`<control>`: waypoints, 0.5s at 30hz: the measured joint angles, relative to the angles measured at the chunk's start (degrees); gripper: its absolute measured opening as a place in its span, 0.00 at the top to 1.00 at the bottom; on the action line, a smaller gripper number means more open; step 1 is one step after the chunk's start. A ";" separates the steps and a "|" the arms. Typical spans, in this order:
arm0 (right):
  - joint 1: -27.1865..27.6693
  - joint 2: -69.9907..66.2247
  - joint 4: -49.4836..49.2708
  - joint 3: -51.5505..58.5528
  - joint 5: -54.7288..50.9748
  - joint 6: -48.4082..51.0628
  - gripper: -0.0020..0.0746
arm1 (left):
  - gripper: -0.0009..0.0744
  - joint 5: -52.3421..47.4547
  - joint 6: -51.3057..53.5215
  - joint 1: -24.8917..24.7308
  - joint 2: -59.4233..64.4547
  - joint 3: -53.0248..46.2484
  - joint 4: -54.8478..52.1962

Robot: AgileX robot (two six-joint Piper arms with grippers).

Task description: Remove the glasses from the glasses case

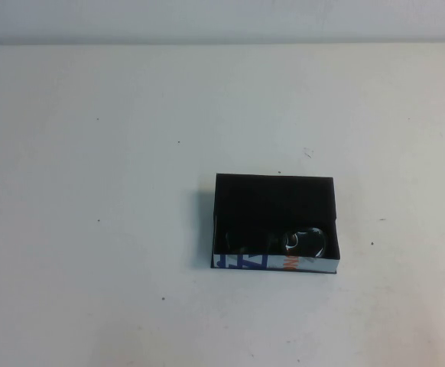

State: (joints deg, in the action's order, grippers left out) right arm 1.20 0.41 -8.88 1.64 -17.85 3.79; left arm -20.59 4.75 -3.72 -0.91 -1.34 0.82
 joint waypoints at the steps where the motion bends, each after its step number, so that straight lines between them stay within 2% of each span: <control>1: 0.00 0.00 0.00 0.00 0.00 0.00 1.00 | 0.99 0.00 0.00 0.00 0.00 0.00 0.00; 15: 0.00 0.00 -0.98 0.00 0.00 0.00 1.00 | 0.99 0.00 0.00 0.00 0.00 0.00 0.00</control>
State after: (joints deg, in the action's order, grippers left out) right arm 1.20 0.41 -9.86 1.64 -17.85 3.79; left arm -20.59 4.75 -3.72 -0.91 -1.34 0.82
